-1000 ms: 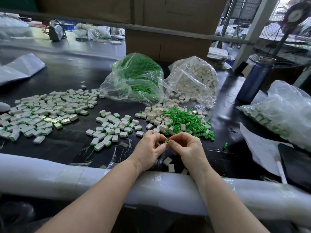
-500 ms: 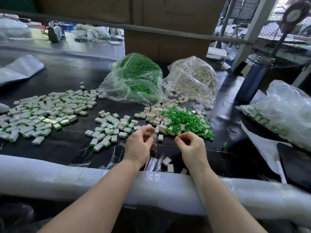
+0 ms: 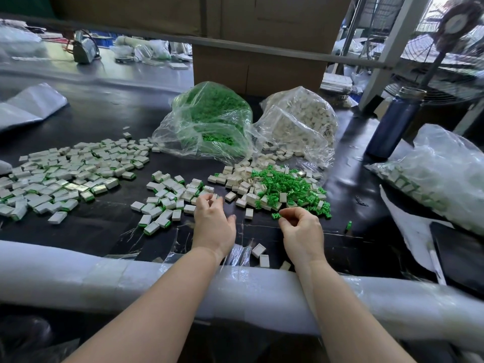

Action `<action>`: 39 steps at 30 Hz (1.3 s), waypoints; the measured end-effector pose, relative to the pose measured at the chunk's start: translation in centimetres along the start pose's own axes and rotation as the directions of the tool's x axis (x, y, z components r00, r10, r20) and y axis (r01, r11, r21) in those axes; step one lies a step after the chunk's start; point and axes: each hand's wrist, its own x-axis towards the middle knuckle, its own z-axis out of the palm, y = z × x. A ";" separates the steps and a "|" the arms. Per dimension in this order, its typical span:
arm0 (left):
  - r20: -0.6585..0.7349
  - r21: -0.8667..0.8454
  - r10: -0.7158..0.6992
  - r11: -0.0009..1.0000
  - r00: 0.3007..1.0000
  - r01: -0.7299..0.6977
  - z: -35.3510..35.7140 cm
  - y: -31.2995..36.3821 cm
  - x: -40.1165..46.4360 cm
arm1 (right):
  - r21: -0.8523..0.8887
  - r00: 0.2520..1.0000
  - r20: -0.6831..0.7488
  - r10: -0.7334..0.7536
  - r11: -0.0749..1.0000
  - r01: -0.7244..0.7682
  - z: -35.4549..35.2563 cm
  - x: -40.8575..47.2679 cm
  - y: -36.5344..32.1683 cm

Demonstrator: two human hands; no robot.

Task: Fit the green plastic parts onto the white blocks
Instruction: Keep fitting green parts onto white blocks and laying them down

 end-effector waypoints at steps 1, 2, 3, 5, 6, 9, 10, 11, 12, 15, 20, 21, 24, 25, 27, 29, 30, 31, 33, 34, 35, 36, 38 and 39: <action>0.008 0.032 0.005 0.999 1.000 -0.005 0.1 0.0 0.0 | -0.018 1.000 0.004 0.002 1.000 -0.002 0.0 0.1 0.0; 0.013 0.063 0.009 0.998 1.000 -0.010 0.1 0.1 0.0 | -0.038 1.000 0.006 0.005 0.999 -0.005 0.0 0.1 0.1; 0.016 0.094 0.016 0.995 1.000 -0.017 0.2 0.1 0.0 | -0.063 1.000 0.006 0.006 0.998 -0.006 0.1 0.1 0.1; 0.004 0.142 0.045 0.989 0.999 -0.045 0.3 0.1 0.1 | -0.115 1.000 0.013 -0.004 0.993 0.005 0.2 0.2 0.1; -0.017 0.148 0.073 0.987 0.997 -0.070 0.3 0.0 0.0 | -0.143 1.000 0.021 -0.015 0.990 0.018 0.3 0.2 0.1; -0.022 0.152 0.234 0.962 0.972 -0.228 0.3 0.0 -0.3 | -0.225 0.998 0.041 -0.056 0.972 0.064 0.5 0.2 0.0; 0.033 0.165 0.289 0.943 0.957 -0.291 0.4 0.1 -0.4 | -0.255 0.996 0.052 -0.066 0.964 0.077 0.5 0.1 0.0; 0.101 0.180 0.327 0.923 0.939 -0.341 0.6 0.1 -0.5 | -0.289 0.995 0.065 -0.075 0.953 0.090 0.6 0.1 0.0; 0.167 0.199 0.339 0.908 0.926 -0.369 0.8 0.1 -0.5 | -0.323 0.993 0.079 -0.082 0.941 0.103 0.6 0.1 0.0; 0.253 0.228 0.324 0.896 0.911 -0.382 1.1 0.0 -0.3 | -0.387 0.990 0.112 -0.088 0.914 0.125 0.7 0.0 -0.1; 0.207 0.133 0.366 0.908 0.907 -0.396 0.7 0.1 -0.4 | -0.397 0.989 0.099 -0.106 0.908 0.137 0.6 -0.1 -0.2; 0.193 0.112 0.368 0.913 0.910 -0.393 0.7 0.2 -0.4 | -0.387 0.990 0.087 -0.108 0.913 0.133 0.6 -0.2 -0.2; 0.146 0.035 0.355 0.931 0.923 -0.363 0.5 0.3 -0.5 | -0.375 0.993 0.075 -0.093 0.920 0.114 0.5 -0.2 -0.3; 0.136 0.015 0.348 0.936 0.928 -0.353 0.5 0.3 -0.5 | -0.370 0.994 0.075 -0.084 0.923 0.106 0.5 -0.2 -0.4; 0.130 -0.008 0.328 0.944 0.936 -0.330 0.4 0.4 -0.6 | -0.353 0.995 0.071 -0.063 0.932 0.085 0.5 -0.3 -0.5; 0.143 -0.004 0.316 0.948 0.938 -0.319 0.4 0.5 -0.6 | -0.349 0.996 0.070 -0.047 0.934 0.069 0.4 -0.3 -0.5; 0.157 0.011 0.313 0.948 0.937 -0.319 0.5 0.5 -0.6 | -0.356 0.996 0.072 -0.043 0.932 0.066 0.4 -0.3 -0.5; 0.174 0.031 0.309 0.947 0.935 -0.319 0.5 0.5 -0.5 | -0.363 0.996 0.076 -0.042 0.930 0.066 0.4 -0.3 -0.5; 0.199 0.064 0.290 0.949 0.936 -0.308 0.7 0.4 -0.4 | -0.351 0.996 0.081 -0.043 0.934 0.069 0.4 -0.4 -0.5; 0.206 0.070 0.279 0.952 0.938 -0.298 0.7 0.4 -0.3 | -0.333 0.996 0.081 -0.047 0.940 0.072 0.4 -0.4 -0.5; 0.207 0.069 0.271 0.954 0.940 -0.290 0.6 0.4 -0.4 | -0.309 0.995 0.078 -0.059 0.947 0.081 0.4 -0.4 -0.5; 0.207 0.061 0.270 0.956 0.940 -0.288 0.5 0.5 -0.4 | -0.279 0.994 0.073 -0.080 0.955 0.097 0.4 -0.4 -0.5; 0.207 0.020 0.284 0.956 0.936 -0.294 0.3 0.6 -0.6 | -0.185 0.989 0.064 -0.132 0.972 0.142 0.4 -0.5 -0.5; 0.206 -0.013 0.290 0.956 0.934 -0.294 0.2 0.7 -0.8 | -0.128 0.985 0.066 -0.159 0.978 0.167 0.4 -0.5 -0.6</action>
